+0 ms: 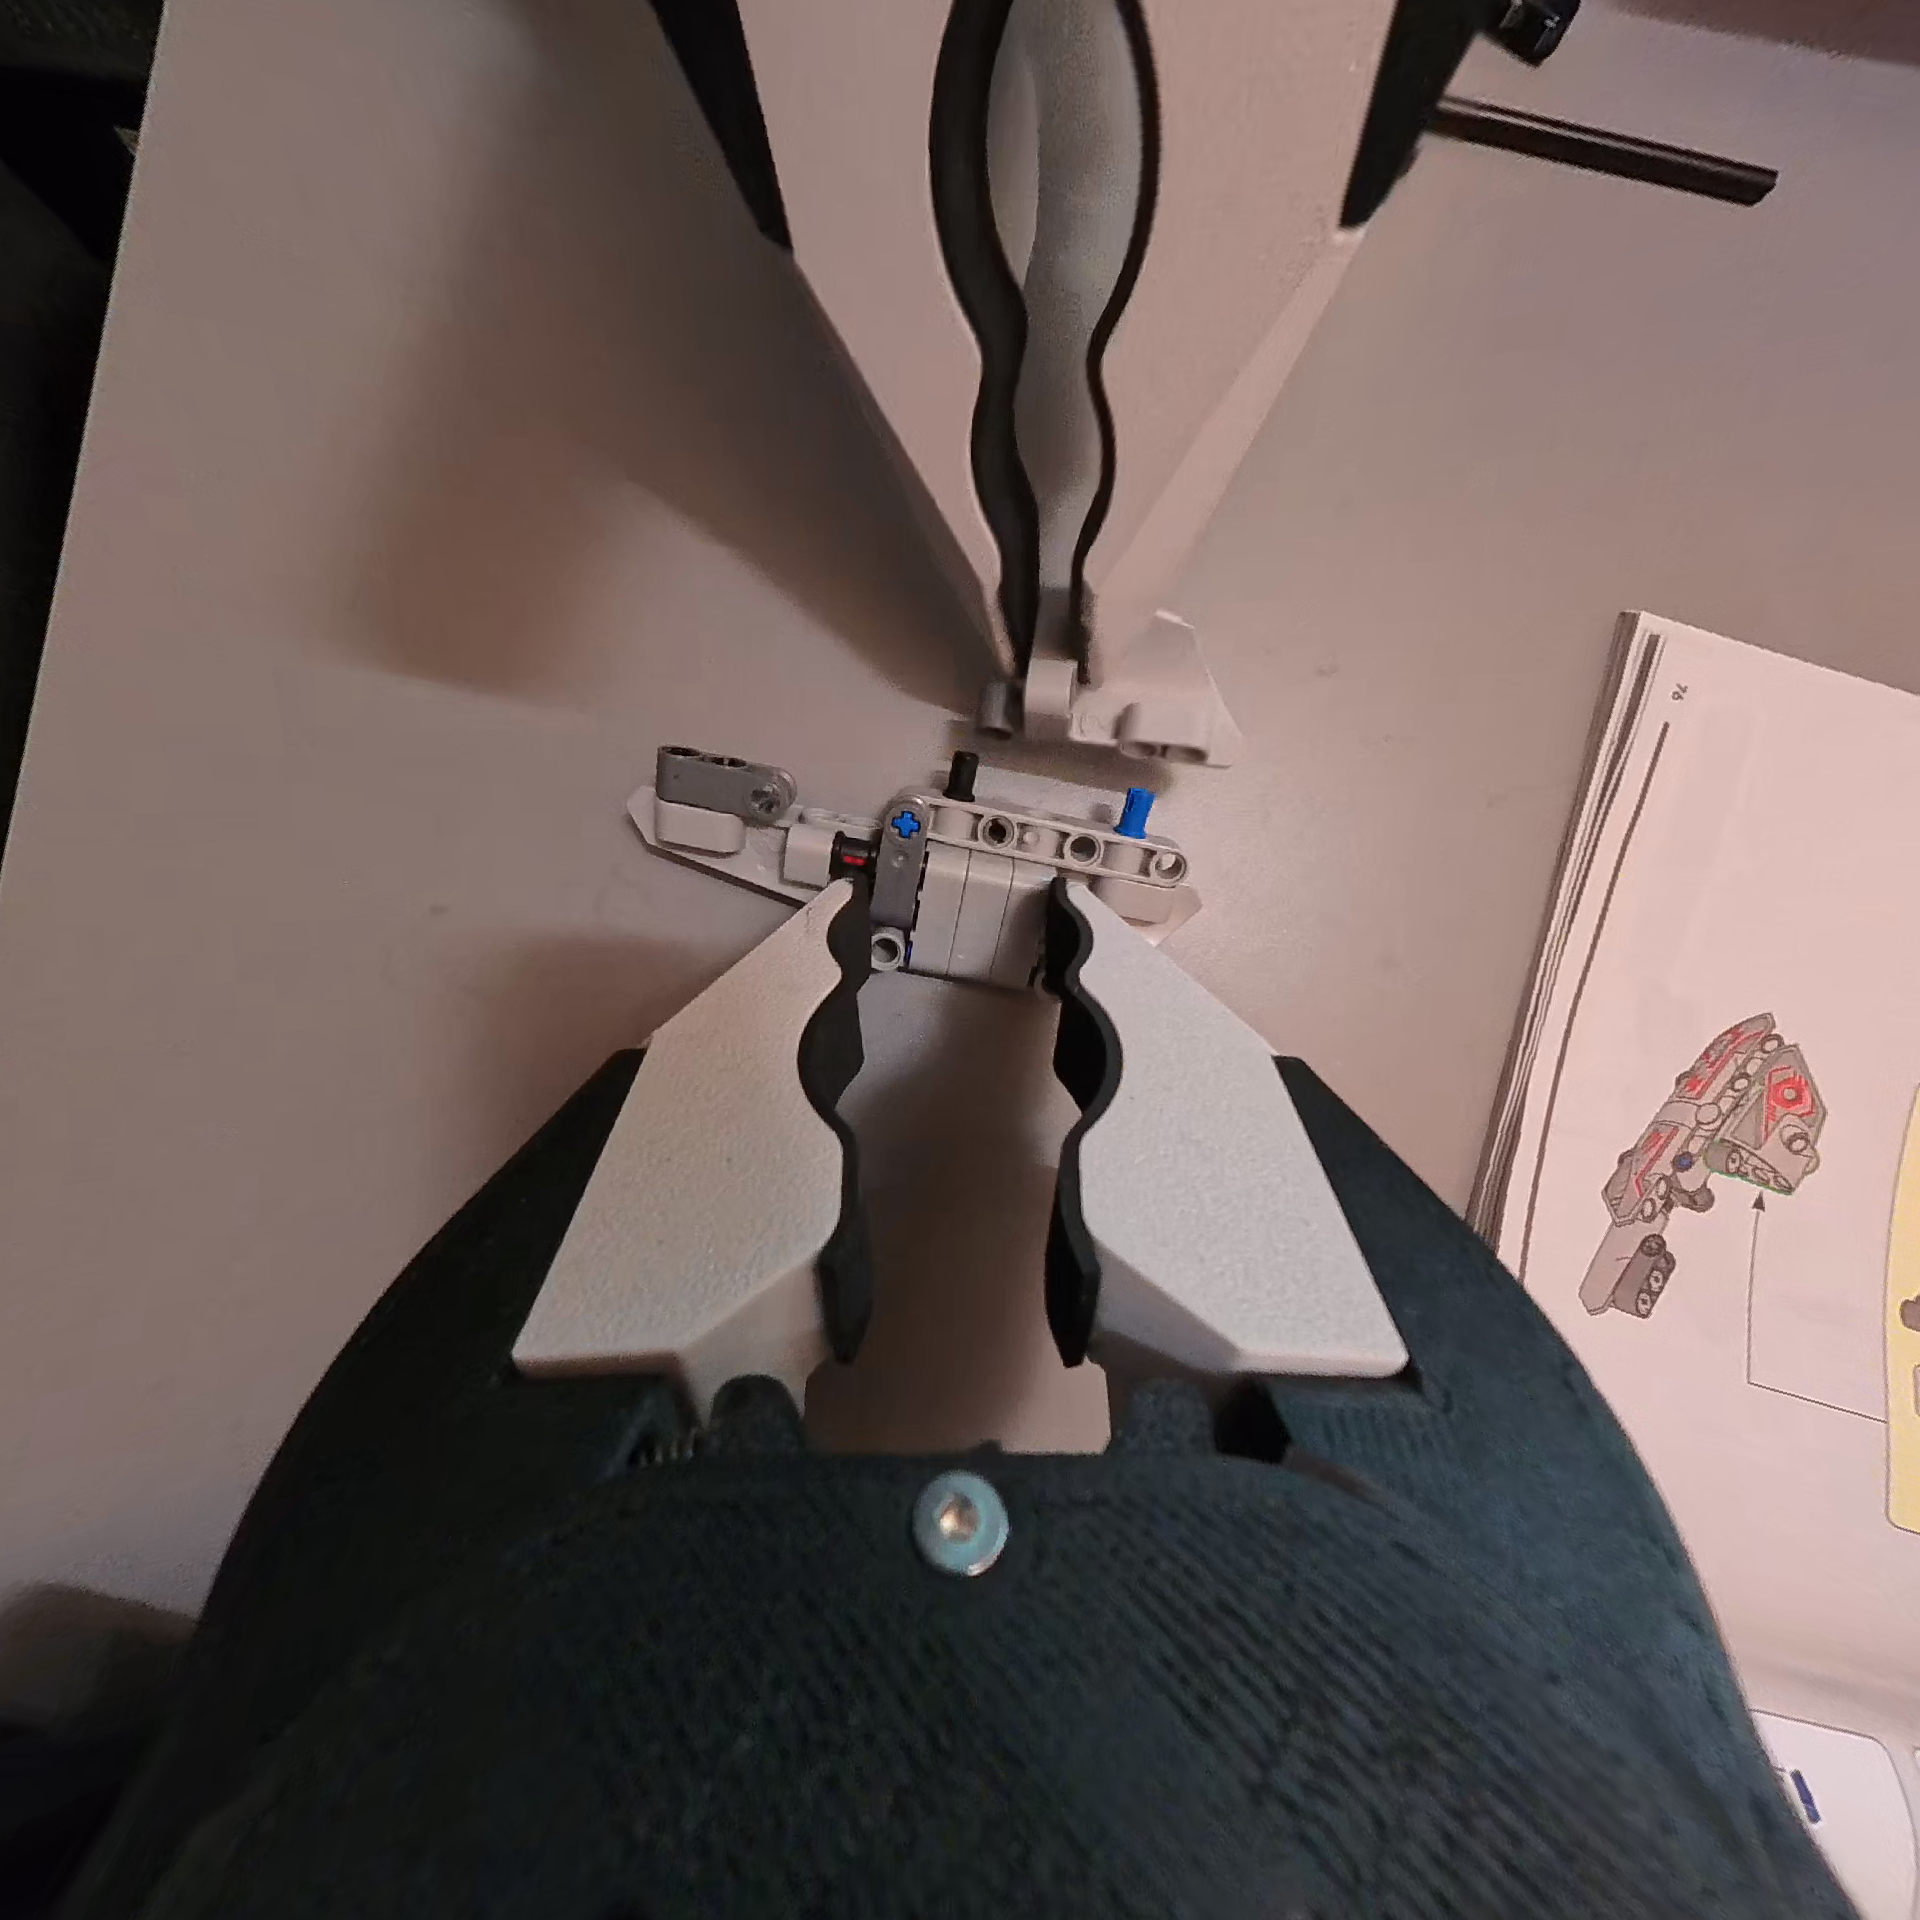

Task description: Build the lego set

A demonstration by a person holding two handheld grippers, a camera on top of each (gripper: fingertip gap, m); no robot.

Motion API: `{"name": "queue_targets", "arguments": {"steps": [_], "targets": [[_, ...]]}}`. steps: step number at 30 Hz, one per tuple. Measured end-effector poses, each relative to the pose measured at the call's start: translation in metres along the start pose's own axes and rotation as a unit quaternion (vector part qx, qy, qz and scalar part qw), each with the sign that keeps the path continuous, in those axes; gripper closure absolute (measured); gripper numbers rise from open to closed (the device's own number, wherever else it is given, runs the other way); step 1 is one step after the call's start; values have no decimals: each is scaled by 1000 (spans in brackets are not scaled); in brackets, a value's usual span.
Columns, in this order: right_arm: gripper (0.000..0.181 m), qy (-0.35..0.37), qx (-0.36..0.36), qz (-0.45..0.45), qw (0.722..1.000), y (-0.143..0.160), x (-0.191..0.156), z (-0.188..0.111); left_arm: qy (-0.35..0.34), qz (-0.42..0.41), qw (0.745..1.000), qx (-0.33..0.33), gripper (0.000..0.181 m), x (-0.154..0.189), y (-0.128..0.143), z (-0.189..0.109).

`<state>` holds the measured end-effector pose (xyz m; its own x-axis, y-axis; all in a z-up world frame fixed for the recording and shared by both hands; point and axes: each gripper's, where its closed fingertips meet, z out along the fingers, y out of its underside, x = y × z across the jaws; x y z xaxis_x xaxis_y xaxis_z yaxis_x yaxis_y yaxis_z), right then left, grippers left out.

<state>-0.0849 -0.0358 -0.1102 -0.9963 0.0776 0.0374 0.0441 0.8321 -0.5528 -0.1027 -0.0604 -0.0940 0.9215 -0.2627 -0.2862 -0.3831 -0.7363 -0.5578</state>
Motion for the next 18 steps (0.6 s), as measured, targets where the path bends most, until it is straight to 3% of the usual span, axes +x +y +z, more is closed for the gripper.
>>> {"name": "queue_targets", "arguments": {"steps": [4, 14, 18], "targets": [[149, 2, -1, -3, 1000, -1, 0, 0, 9, 30, 999, -43, 177, 3, 5, 4], [149, 5, 4, 7, 1000, 0, 0, 0, -4, 24, 997, -70, 177, 2, -2, 5], [149, 5, 7, 7, 1000, -1, 0, 0, -34, 82, 991, -95, 177, 1, -3, 5]]}}
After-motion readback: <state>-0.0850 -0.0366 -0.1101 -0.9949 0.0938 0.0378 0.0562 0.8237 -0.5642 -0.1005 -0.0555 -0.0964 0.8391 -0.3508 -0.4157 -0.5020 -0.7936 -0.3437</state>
